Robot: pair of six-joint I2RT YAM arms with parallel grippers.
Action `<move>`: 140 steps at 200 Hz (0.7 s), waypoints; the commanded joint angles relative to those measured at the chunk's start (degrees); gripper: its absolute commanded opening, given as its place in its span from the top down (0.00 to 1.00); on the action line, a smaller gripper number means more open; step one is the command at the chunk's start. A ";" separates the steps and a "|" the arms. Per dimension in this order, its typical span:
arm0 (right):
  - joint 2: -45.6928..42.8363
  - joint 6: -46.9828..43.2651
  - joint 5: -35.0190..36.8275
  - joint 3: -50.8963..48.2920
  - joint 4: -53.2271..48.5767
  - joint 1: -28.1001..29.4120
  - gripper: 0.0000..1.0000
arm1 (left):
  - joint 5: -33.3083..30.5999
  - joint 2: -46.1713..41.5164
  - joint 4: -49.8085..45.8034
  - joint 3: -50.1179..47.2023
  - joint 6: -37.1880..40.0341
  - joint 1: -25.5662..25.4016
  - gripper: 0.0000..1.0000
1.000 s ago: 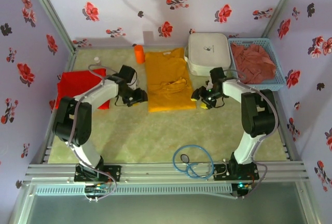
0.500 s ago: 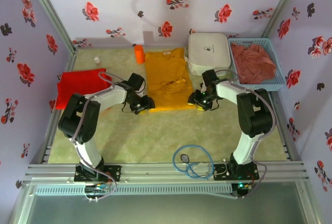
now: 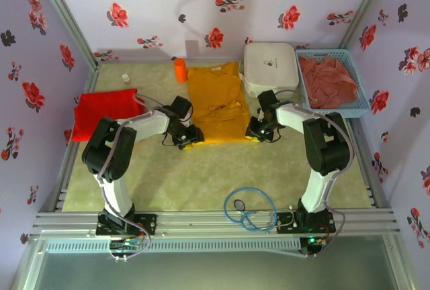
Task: Fold and stack the t-shirts
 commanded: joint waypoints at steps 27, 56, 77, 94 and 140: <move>0.68 -0.02 0.56 1.26 0.41 0.33 0.98 | -1.10 2.66 3.12 3.17 -0.64 0.26 0.66; 0.03 -0.27 -0.03 1.41 0.25 0.33 1.00 | -2.24 2.31 3.04 3.88 0.27 0.66 0.74; -1.13 -0.22 -0.72 0.81 0.17 0.17 1.00 | -3.12 1.83 2.43 3.74 0.85 0.68 0.90; -2.71 -0.19 -0.94 -0.52 0.35 0.18 1.00 | -3.52 0.66 2.37 2.48 0.88 0.84 1.00; -7.63 -0.69 -2.21 -4.30 -0.08 0.32 1.00 | -2.56 -4.62 -1.23 -0.63 3.07 -0.30 1.00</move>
